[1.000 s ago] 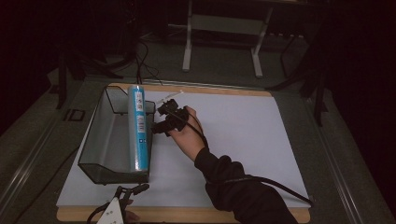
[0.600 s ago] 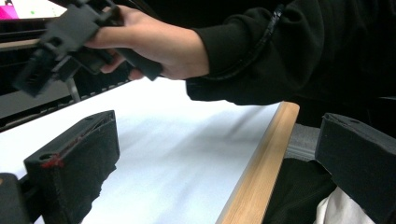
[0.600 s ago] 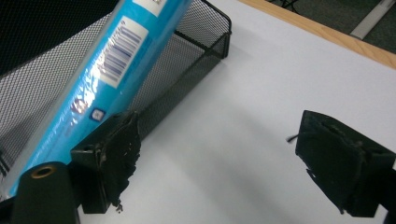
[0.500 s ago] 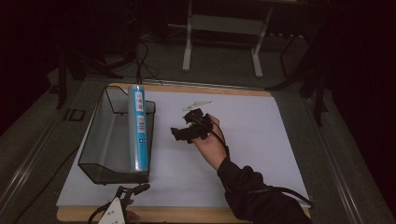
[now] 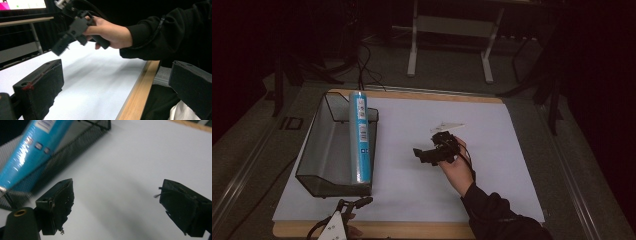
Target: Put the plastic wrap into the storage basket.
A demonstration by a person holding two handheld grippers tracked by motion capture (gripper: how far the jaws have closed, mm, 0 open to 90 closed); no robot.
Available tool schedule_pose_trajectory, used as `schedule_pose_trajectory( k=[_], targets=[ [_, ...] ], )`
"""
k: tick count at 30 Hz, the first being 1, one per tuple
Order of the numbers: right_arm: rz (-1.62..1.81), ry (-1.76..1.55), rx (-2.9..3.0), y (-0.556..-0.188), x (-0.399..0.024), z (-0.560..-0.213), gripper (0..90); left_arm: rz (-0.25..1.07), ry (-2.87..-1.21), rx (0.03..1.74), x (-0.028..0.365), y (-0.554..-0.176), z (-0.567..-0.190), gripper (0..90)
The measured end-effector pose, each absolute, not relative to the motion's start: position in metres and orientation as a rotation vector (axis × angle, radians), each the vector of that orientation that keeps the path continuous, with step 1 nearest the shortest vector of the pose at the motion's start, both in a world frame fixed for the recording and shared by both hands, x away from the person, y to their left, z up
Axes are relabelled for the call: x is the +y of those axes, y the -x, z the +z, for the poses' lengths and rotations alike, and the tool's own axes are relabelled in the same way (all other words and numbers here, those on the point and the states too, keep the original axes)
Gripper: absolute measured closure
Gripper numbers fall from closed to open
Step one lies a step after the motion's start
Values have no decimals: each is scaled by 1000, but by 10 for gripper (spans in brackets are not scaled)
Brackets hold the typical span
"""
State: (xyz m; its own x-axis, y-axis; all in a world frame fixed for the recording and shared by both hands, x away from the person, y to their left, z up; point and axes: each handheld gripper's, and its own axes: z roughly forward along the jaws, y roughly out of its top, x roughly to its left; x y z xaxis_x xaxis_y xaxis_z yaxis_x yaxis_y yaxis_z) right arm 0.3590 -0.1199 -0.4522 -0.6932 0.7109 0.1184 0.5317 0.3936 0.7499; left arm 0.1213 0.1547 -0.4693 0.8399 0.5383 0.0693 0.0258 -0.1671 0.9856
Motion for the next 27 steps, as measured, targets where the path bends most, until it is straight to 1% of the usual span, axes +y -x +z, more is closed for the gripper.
schedule_pose_trajectory(
  k=[11, 17, 22, 27],
  targets=[
    [1177, -1160, 2398, -339, -160, -478, 114, 479, -1692, 442, 154, -121, -469, 7],
    [1199, -1214, 2404, -329, -174, -487, 114, 479, -1695, 440, 154, -121, -469, 6],
    [1199, -1212, 2383, -327, -181, -492, 114, 470, -1699, 435, 153, -122, -469, 6],
    [1172, -1149, 2358, -325, -178, -493, 114, 464, -1700, 435, 153, -122, -469, 7]
  ],
)
